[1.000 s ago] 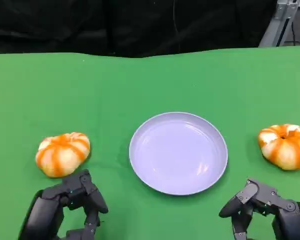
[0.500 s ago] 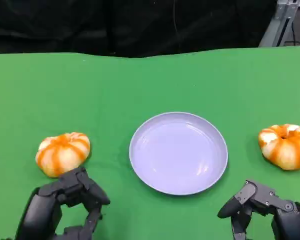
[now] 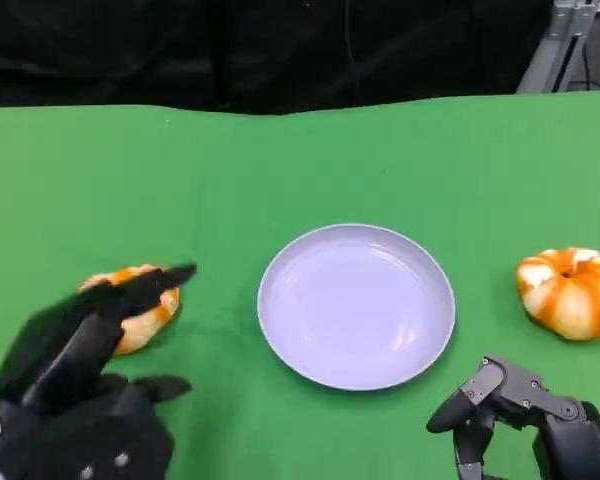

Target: Grasp the bread from the table and place it into the plate.

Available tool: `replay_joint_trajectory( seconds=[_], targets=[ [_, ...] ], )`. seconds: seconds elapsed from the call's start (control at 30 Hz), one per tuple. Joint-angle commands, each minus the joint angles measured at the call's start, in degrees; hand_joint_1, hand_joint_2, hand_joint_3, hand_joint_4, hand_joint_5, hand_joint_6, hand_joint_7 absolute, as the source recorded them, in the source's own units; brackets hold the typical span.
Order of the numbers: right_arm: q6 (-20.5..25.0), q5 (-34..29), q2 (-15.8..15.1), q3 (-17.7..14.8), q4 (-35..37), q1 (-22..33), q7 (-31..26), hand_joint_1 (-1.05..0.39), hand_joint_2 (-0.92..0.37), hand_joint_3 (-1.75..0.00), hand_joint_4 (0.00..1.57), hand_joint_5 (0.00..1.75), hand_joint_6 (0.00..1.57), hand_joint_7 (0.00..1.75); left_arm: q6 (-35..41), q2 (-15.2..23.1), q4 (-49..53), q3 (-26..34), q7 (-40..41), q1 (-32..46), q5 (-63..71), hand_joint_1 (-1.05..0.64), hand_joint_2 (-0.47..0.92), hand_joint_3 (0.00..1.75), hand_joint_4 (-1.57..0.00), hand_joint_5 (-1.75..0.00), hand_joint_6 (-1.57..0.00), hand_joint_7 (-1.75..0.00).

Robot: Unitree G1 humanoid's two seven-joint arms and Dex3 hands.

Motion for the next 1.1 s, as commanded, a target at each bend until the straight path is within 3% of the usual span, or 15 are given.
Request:
replay_joint_trajectory(
  seconds=[0.03,0.13,0.27,0.37,0.53,0.93,1.03,1.1],
  targets=[
    [0.1,0.9,-0.5,-0.5,-0.1,0.0,0.0,0.09,-0.35,-1.37,0.88,1.75,0.80,1.37,1.9,2.7,1.1,-1.4,2.0,-2.7,5.6,-0.56,0.92,0.03,-0.09,-0.27,-0.24,0.00],
    [0.1,1.0,-0.6,-0.5,-0.1,0.0,0.0,0.09,-0.35,-1.37,0.88,1.75,0.80,1.37,2.3,2.8,1.1,-1.7,2.2,-2.8,5.8,-0.56,0.92,0.03,-0.09,-0.28,-0.24,0.00],
    [0.3,1.2,-0.8,-0.6,-0.3,0.2,0.3,0.10,-0.35,-1.38,0.87,1.74,0.80,1.37,9.8,4.0,6.9,-7.5,2.9,-10.2,19.3,-0.56,0.88,0.01,-0.06,-0.28,-0.26,-0.01],
    [0.3,1.0,-0.7,-0.6,-0.4,0.2,0.2,0.10,-0.34,-1.38,0.87,1.74,0.80,1.37,11.4,3.8,8.4,-8.8,3.5,-11.4,20.7,-0.56,0.88,0.00,-0.05,-0.30,-0.27,-0.01],
    [0.5,0.2,-0.6,-0.5,-0.6,0.3,0.0,0.09,-0.34,-1.39,0.88,1.74,0.80,1.36,17.6,2.5,21.1,-14.6,2.9,-19.8,25.6,-0.57,0.88,0.00,-0.05,-0.35,-0.25,0.00],
    [0.5,0.0,-0.5,-0.5,-0.6,0.3,-0.1,0.09,-0.34,-1.38,0.89,1.73,0.80,1.35,19.3,3.4,22.8,-17.0,4.2,-21.2,24.0,-0.57,0.88,0.00,-0.01,-0.43,-0.25,0.00],
    [0.3,-0.4,-0.5,-0.4,-0.8,0.4,-0.2,0.09,-0.34,-1.38,0.89,1.73,0.81,1.35,20.3,-1.6,44.1,-19.4,5.1,-29.5,22.5,-0.50,0.89,0.00,-0.07,-0.43,-0.29,-0.01],
    [0.5,-0.4,-0.4,-0.3,-0.9,0.6,-0.2,0.08,-0.33,-1.38,0.89,1.73,0.81,1.35,20.0,-2.5,48.4,-20.0,6.1,-31.2,21.8,-0.48,0.90,0.00,-0.09,-0.41,-0.30,-0.01]
  ],
)
